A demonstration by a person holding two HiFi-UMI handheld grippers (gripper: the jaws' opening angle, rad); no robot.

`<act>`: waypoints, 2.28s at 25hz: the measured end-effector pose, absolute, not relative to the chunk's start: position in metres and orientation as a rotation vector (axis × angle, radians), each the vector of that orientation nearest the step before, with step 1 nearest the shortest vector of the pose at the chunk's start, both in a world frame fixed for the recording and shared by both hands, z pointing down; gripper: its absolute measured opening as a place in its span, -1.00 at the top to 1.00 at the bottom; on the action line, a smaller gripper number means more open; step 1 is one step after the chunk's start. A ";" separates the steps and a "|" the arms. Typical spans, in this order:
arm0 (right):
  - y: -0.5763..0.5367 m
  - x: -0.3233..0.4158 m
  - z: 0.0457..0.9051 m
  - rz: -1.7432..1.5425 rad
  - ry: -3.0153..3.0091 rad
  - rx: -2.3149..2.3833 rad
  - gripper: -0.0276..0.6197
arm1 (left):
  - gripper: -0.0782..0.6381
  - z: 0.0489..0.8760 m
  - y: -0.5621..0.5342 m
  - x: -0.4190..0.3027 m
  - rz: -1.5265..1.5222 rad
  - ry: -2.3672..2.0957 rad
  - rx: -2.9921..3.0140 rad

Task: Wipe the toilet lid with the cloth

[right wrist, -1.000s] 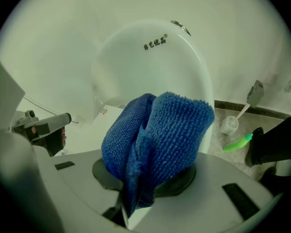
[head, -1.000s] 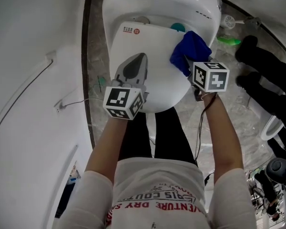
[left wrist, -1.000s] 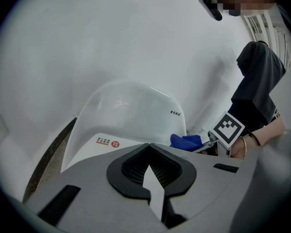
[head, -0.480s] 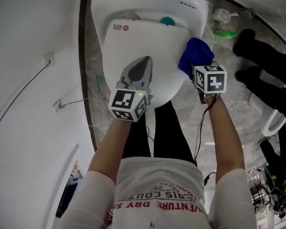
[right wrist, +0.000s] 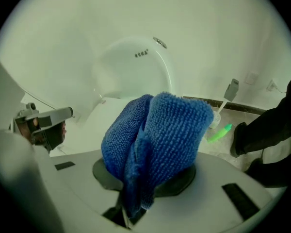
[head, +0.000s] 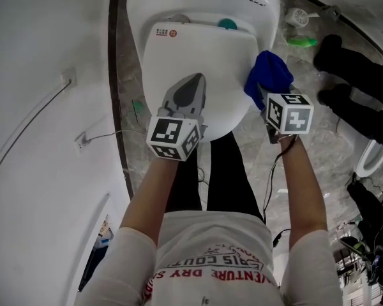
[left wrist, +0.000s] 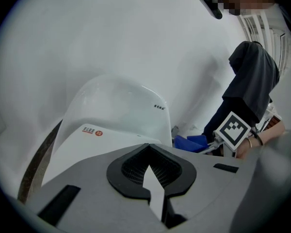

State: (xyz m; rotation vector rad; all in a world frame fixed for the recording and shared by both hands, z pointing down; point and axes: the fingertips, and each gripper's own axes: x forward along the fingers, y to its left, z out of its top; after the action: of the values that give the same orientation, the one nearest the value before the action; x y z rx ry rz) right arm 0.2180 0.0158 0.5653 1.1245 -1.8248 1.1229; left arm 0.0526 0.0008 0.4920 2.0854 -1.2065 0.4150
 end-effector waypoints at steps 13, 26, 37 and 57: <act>0.027 -0.002 0.522 1.084 -2.009 1.000 0.63 | 0.76 0.475 0.050 -0.098 0.413 -1.252 2.050; 0.050 -0.163 0.574 1.133 -1.984 0.897 0.63 | 0.76 0.496 0.093 -0.241 0.472 -1.302 2.001; 0.042 -0.143 0.598 1.077 -1.917 0.969 0.63 | 0.76 0.514 0.100 -0.238 0.470 -1.224 2.006; 0.067 -0.028 0.586 1.135 -1.939 1.024 0.63 | 0.76 0.517 0.097 -0.130 0.484 -1.173 2.039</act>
State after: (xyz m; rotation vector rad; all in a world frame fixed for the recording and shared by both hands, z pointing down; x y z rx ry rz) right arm -0.0282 0.0667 0.5857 1.0240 -1.9391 1.1351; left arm -0.1299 0.0974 0.5166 2.0389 -1.1727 0.4839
